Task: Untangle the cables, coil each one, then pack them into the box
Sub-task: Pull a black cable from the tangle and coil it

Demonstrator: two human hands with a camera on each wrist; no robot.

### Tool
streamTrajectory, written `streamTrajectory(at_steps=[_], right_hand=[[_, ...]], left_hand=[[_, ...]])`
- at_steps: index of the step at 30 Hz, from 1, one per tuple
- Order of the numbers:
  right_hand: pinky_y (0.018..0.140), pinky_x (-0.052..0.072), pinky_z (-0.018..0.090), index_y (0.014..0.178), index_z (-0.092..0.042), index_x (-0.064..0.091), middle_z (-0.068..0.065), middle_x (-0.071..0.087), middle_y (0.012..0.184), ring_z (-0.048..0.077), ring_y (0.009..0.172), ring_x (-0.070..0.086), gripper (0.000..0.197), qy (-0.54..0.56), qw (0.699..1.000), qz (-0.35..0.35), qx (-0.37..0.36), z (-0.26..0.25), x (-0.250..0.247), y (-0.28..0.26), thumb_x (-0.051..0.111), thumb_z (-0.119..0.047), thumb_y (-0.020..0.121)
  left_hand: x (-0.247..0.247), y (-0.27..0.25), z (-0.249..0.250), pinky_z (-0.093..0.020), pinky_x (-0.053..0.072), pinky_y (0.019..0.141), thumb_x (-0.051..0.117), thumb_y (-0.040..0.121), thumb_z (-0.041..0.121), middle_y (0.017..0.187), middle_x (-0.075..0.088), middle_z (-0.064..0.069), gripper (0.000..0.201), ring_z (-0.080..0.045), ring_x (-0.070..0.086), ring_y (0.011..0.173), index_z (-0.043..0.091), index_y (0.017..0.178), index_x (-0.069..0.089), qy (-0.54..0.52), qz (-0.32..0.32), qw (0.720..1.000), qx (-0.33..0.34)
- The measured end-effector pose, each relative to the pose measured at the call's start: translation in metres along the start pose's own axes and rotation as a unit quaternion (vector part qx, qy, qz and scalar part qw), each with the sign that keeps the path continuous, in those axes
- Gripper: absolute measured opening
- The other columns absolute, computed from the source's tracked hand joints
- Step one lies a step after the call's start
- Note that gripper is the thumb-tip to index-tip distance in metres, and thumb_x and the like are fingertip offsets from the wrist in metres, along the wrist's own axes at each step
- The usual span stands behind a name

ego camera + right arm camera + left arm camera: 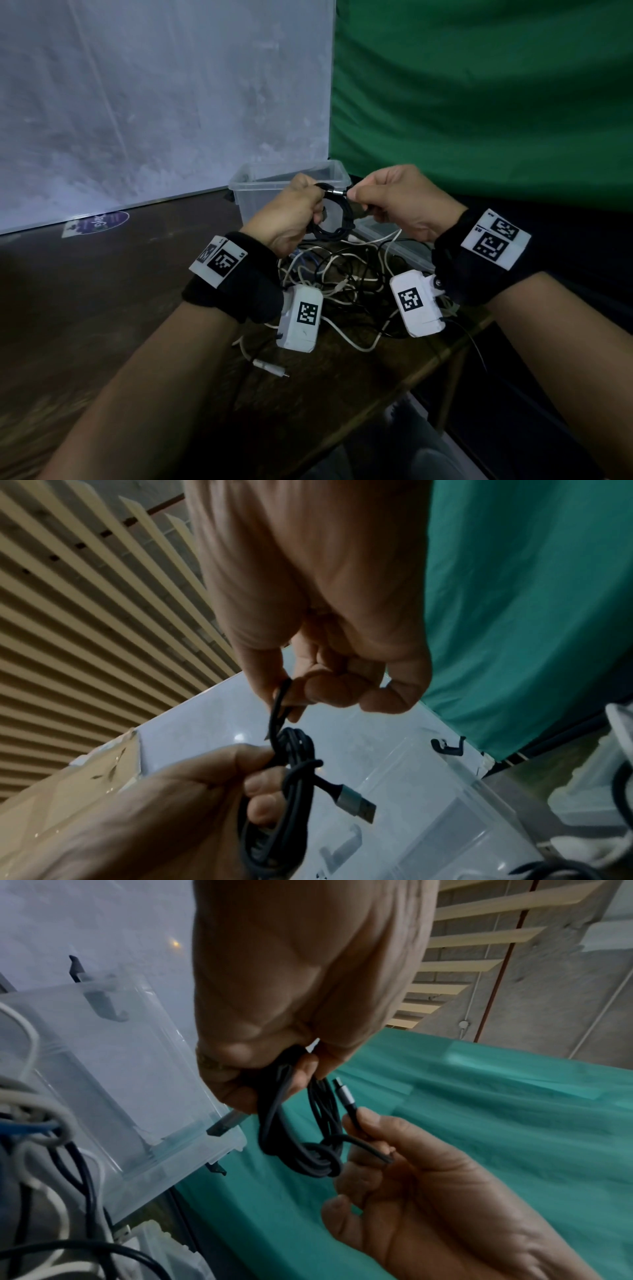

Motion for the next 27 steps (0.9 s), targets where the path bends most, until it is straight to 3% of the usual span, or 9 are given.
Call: streamTrajectory(at_steps=[3,7,11,15,18,24,27], right_hand=[[0.043,0.039,0.015,0.064,-0.009,0.064,-0.005,0.057,0.047,0.003,0.042,0.047,0.019,-0.039,0.999,0.020,-0.024,-0.0039,-0.0016,0.0023,0.069,-0.006,0.082],[0.063,0.052,0.032,0.071,-0.004,0.067,0.013,0.064,0.069,0.018,0.061,0.057,0.014,-0.073,0.995,0.049,-0.044,-0.0062,-0.0069,0.0057,0.071,-0.011,0.081],[0.055,0.047,0.025,0.063,-0.009,0.062,0.005,0.060,0.062,0.012,0.057,0.053,0.021,-0.110,0.991,0.051,-0.047,-0.0087,-0.0061,0.0037,0.070,-0.013,0.082],[0.050,0.035,0.024,0.070,-0.002,0.061,0.011,0.049,0.062,0.017,0.056,0.041,0.018,-0.137,0.989,0.037,-0.046,-0.0100,-0.0035,0.0023,0.070,-0.013,0.082],[0.045,0.030,0.021,0.068,-0.003,0.059,0.011,0.043,0.060,0.017,0.051,0.035,0.019,-0.157,0.986,0.025,-0.045,-0.0107,-0.0010,0.0017,0.069,-0.013,0.081],[0.045,0.030,0.019,0.057,-0.011,0.054,0.002,0.042,0.052,0.005,0.039,0.032,0.027,-0.199,0.979,0.036,-0.033,-0.0076,-0.0036,0.0038,0.067,-0.015,0.080],[0.051,0.034,0.022,0.060,-0.008,0.059,0.005,0.047,0.055,0.007,0.047,0.040,0.022,-0.190,0.981,0.022,-0.025,-0.0070,-0.0033,0.0054,0.068,-0.015,0.080]], left_hand=[[0.0013,0.0000,-0.0001,-0.025,0.031,0.057,0.035,0.100,0.009,0.063,0.036,0.000,0.018,-0.011,0.033,0.054,0.015,0.083,0.038,-0.002,0.000,1.000,0.000],[0.0051,0.0009,0.0001,-0.028,0.034,0.058,0.030,0.099,0.008,0.053,0.039,0.003,0.018,-0.012,0.037,0.052,0.013,0.083,0.038,-0.011,-0.018,1.000,-0.006],[0.0069,0.0011,0.0022,-0.032,0.033,0.057,0.031,0.095,0.002,0.045,0.042,0.005,0.021,-0.013,0.039,0.047,0.012,0.076,0.036,0.028,-0.018,0.999,0.015],[0.0054,-0.0020,0.0019,-0.029,0.038,0.058,0.036,0.098,0.006,0.063,0.043,-0.003,0.019,-0.014,0.042,0.053,0.014,0.081,0.035,0.050,0.003,0.999,0.022],[0.0053,-0.0023,0.0024,-0.029,0.041,0.058,0.039,0.099,0.008,0.066,0.045,-0.004,0.020,-0.014,0.045,0.056,0.014,0.081,0.035,0.063,0.003,0.998,0.025],[0.0038,-0.0034,0.0021,-0.029,0.043,0.060,0.044,0.098,0.008,0.068,0.052,-0.005,0.021,-0.014,0.048,0.058,0.013,0.078,0.039,0.080,0.005,0.996,0.030],[0.0054,-0.0043,0.0035,-0.025,0.042,0.057,0.040,0.099,0.007,0.068,0.055,-0.004,0.020,-0.013,0.048,0.058,0.013,0.080,0.040,0.070,0.002,0.997,0.024]])
Point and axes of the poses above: each hand's wrist, its own y-axis towards the middle knuckle, its own x-axis out of the palm, z = x × y, the point moved 10 cm from there along y, towards the middle knuckle
